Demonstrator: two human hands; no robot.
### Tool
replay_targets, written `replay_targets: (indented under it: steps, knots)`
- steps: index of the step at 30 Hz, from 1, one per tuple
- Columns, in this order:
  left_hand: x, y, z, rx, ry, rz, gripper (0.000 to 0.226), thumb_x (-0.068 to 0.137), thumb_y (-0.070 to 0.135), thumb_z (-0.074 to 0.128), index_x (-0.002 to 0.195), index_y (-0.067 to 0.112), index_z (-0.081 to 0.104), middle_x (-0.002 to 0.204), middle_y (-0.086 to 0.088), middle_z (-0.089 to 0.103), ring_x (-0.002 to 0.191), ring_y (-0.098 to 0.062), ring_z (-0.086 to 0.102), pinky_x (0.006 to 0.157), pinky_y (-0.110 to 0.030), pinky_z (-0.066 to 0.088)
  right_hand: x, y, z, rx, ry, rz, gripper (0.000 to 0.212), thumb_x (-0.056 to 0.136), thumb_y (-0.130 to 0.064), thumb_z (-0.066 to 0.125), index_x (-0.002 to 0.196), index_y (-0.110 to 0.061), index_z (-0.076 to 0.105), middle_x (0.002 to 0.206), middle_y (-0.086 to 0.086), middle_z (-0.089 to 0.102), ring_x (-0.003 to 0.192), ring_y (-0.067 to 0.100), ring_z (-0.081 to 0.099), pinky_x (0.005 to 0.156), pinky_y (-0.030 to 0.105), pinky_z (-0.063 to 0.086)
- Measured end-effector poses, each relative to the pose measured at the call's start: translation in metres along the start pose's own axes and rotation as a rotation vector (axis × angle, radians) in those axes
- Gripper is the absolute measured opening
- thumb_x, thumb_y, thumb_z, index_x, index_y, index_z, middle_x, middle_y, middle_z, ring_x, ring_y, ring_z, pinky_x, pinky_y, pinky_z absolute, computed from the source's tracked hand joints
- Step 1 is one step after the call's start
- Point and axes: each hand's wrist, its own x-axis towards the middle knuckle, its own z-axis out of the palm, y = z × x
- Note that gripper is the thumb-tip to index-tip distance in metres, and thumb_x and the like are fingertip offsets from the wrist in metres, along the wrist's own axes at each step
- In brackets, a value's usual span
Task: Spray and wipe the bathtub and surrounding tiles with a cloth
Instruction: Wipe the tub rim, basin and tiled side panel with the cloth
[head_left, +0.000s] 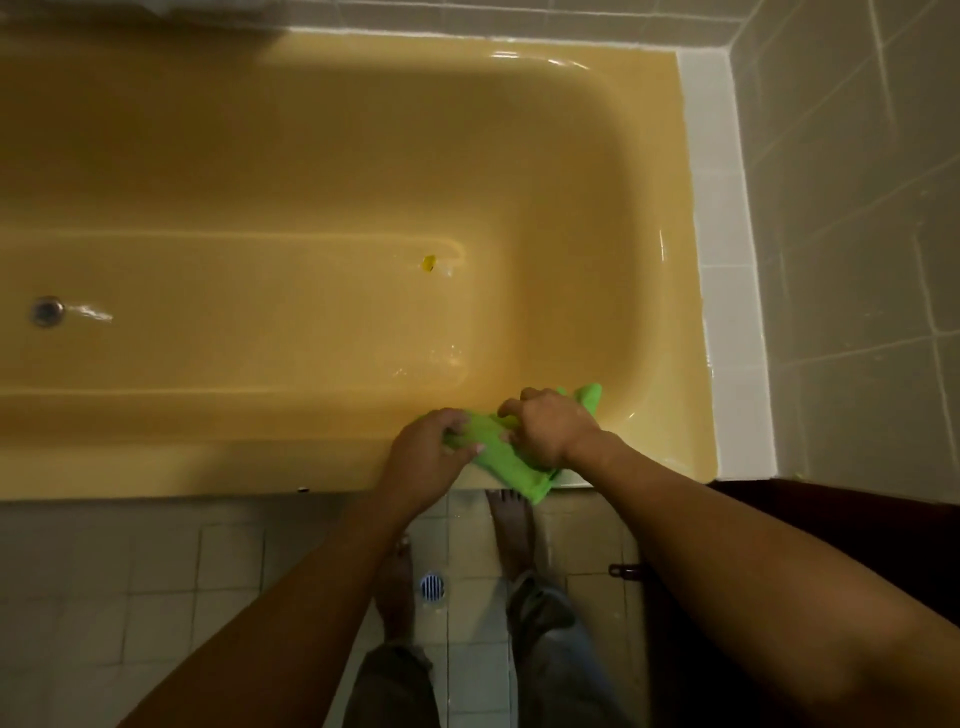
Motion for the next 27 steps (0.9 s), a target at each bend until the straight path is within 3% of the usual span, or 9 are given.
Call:
replay_targets:
  steps: [3,6,8,10,14,17,19,22,27]
  knots:
    - [0.002,-0.001,0.004,0.247,-0.065,-0.012,0.059,0.083,0.057,0.071,0.132,0.024,0.064,0.126,0.000,0.057,0.117,-0.022,0.058,0.110,-0.049,0.040,-0.005,0.004,0.009,0.041,-0.004,-0.053,0.047,0.102,-0.046,0.046,0.147,-0.032,0.047,0.142,0.008,0.050,0.127,0.033,0.044,0.104,0.047,0.041]
    - [-0.007,0.005,0.010,0.389,-0.054,-0.077,0.051,0.092,0.061,0.059,0.137,0.036,0.055,0.141,0.009,0.048,0.134,-0.015,0.045,0.123,-0.059,0.004,-0.011,0.001,0.005,-0.015,-0.121,-0.034,0.050,0.099,-0.049,0.043,0.148,-0.037,0.044,0.151,0.001,0.045,0.131,0.031,0.038,0.106,0.051,0.038]
    - [-0.015,0.006,0.016,0.398,-0.022,-0.091,0.047,0.094,0.060,0.056,0.135,0.039,0.053,0.143,0.013,0.047,0.140,-0.012,0.040,0.121,-0.064,-0.004,-0.001,-0.006,-0.009,0.034,-0.175,0.021,0.039,0.098,-0.051,0.041,0.127,-0.033,0.059,0.137,0.007,0.058,0.126,0.032,0.046,0.099,0.046,0.042]
    - [-0.021,0.006,0.019,0.416,0.009,-0.089,0.044,0.094,0.060,0.055,0.134,0.040,0.054,0.144,0.015,0.047,0.148,-0.013,0.030,0.120,-0.065,-0.006,0.016,-0.016,-0.016,0.075,-0.152,0.058,0.037,0.100,-0.052,0.037,0.104,-0.026,0.063,0.124,0.013,0.063,0.118,0.035,0.054,0.093,0.042,0.045]
    - [-0.023,0.004,0.015,0.435,0.038,-0.088,0.052,0.093,0.066,0.053,0.138,0.040,0.051,0.146,0.016,0.049,0.145,-0.008,0.033,0.120,-0.063,-0.009,0.033,-0.024,0.010,0.064,-0.063,-0.040,0.045,0.105,-0.048,0.031,0.123,-0.012,0.051,0.129,0.015,0.054,0.122,0.034,0.047,0.100,0.046,0.039]
    - [-0.019,-0.008,0.007,0.425,0.017,-0.077,0.064,0.089,0.074,0.051,0.142,0.039,0.046,0.147,0.016,0.049,0.144,-0.006,0.035,0.120,-0.060,-0.013,0.028,-0.016,0.028,0.079,-0.077,-0.077,0.059,0.103,-0.060,0.015,0.152,-0.028,0.025,0.161,0.003,0.032,0.149,0.030,0.025,0.119,0.057,0.017]
    - [-0.018,-0.019,-0.001,0.451,-0.024,-0.022,0.065,0.089,0.078,0.045,0.143,0.041,0.044,0.149,0.019,0.047,0.145,-0.004,0.033,0.120,-0.061,-0.013,0.027,-0.014,0.030,0.032,-0.107,-0.108,0.066,0.098,-0.070,0.006,0.158,-0.042,0.004,0.169,-0.007,0.013,0.156,0.025,0.008,0.121,0.063,0.005]
    - [-0.020,-0.036,-0.014,0.509,-0.084,0.103,0.068,0.091,0.079,0.027,0.149,0.044,0.038,0.155,0.020,0.041,0.147,-0.005,0.031,0.119,-0.061,-0.009,0.024,-0.015,0.032,0.014,-0.122,-0.129,0.073,0.090,-0.081,0.004,0.156,-0.049,0.004,0.169,-0.009,0.015,0.154,0.030,0.016,0.118,0.067,0.009]
    - [-0.017,-0.059,-0.043,0.679,-0.163,0.240,0.068,0.096,0.076,0.019,0.157,0.044,0.026,0.158,0.009,0.042,0.142,-0.017,0.041,0.119,-0.061,0.014,0.018,-0.015,0.036,-0.014,-0.087,-0.124,0.077,0.086,-0.086,0.004,0.154,-0.050,0.010,0.167,-0.009,0.021,0.148,0.029,0.034,0.115,0.067,0.019]
